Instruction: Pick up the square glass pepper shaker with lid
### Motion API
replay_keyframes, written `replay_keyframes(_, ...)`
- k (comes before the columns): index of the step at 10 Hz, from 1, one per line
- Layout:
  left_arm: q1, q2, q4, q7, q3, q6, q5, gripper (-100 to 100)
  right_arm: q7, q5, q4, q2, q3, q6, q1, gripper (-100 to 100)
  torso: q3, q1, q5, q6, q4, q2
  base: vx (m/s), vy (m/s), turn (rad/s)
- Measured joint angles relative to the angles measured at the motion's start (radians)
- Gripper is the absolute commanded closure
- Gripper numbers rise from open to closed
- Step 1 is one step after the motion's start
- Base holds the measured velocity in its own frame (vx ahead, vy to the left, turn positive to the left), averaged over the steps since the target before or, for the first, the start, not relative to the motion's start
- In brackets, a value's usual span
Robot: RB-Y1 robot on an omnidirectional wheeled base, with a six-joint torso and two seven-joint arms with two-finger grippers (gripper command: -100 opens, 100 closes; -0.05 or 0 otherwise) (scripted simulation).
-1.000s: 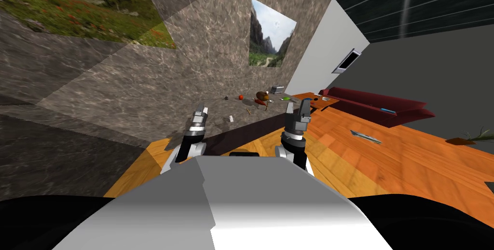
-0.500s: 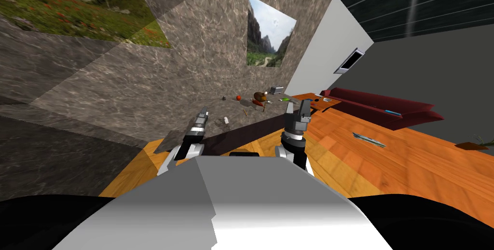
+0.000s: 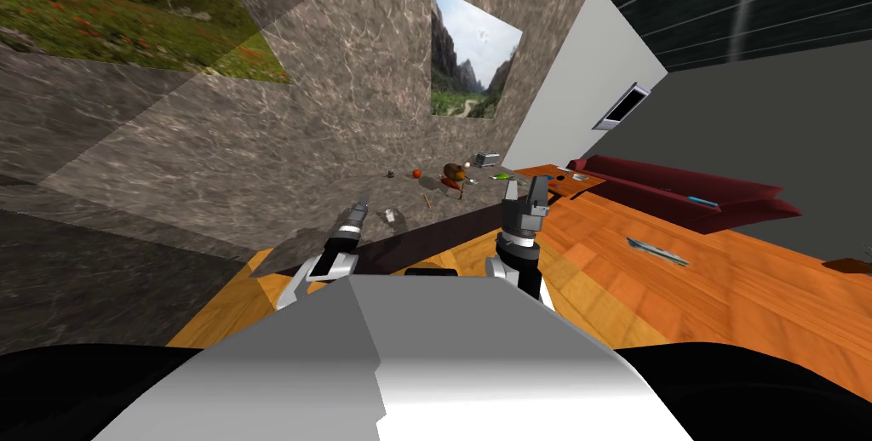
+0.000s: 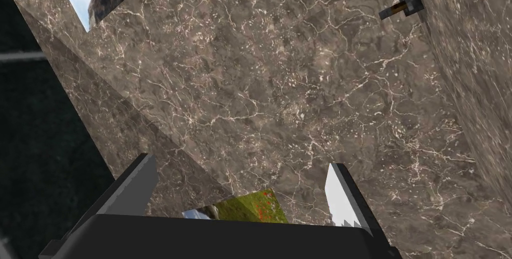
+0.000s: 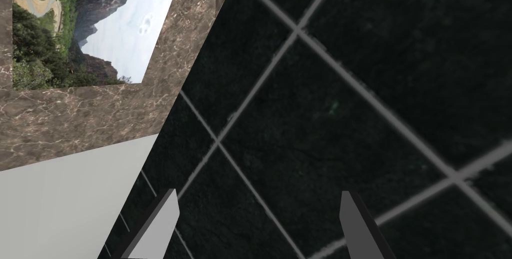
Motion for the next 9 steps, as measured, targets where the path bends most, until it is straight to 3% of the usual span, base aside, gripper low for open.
replay_keyframes(9,-0.001,0.075,0.077,-0.042,0.030,0.189,-0.011,-100,0.000,0.000,0.000,0.000,0.000,0.000,0.000,0,0.000,0.001,0.000,0.000,0.000,0.000,0.044,-0.084,0.018)
